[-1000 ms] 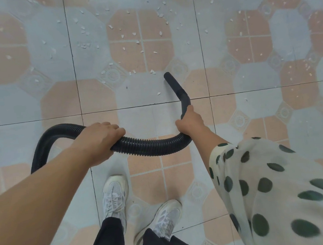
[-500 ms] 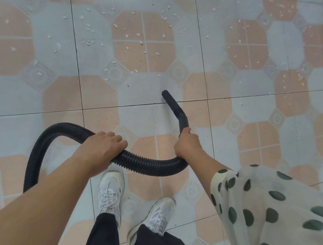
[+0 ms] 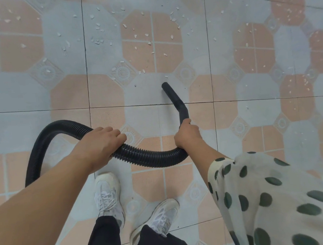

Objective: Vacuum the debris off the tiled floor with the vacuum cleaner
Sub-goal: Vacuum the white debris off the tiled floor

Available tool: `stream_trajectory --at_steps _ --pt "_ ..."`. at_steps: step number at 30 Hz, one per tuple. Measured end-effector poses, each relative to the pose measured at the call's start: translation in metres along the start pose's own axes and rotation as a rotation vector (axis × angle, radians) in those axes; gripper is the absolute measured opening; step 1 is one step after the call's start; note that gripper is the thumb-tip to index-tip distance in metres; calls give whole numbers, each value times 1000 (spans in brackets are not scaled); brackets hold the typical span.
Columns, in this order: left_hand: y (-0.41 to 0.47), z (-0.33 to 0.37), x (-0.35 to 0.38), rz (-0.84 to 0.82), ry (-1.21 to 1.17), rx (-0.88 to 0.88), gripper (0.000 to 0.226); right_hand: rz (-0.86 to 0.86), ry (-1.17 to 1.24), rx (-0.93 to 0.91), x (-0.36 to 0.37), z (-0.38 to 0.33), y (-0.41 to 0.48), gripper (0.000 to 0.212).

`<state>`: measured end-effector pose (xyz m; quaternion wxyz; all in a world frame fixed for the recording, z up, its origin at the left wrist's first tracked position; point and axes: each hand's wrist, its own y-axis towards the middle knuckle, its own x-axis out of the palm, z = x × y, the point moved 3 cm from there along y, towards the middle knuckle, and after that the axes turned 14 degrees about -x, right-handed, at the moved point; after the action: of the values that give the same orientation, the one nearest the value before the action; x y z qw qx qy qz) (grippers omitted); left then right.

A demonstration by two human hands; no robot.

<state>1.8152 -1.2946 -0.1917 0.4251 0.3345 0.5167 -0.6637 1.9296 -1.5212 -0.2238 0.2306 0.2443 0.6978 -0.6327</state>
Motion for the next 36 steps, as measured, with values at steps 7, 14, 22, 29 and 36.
stream_trajectory --at_steps 7,14,22,29,36 --pt "-1 -28 -3 -48 -39 -30 37 -14 -23 -67 -8 -31 11 76" --pt "8 -63 -18 -57 -48 -93 25 -31 -57 -137 -21 -76 32 76" --pt "23 -59 -35 -48 -93 -17 23 -9 79 71 -28 -48 16 70" --pt "49 -36 -30 -26 -101 -6 22 59 98 94 -51 -22 37 63" --pt "67 -11 -35 -8 -43 47 40 45 138 63 -61 9 42 53"
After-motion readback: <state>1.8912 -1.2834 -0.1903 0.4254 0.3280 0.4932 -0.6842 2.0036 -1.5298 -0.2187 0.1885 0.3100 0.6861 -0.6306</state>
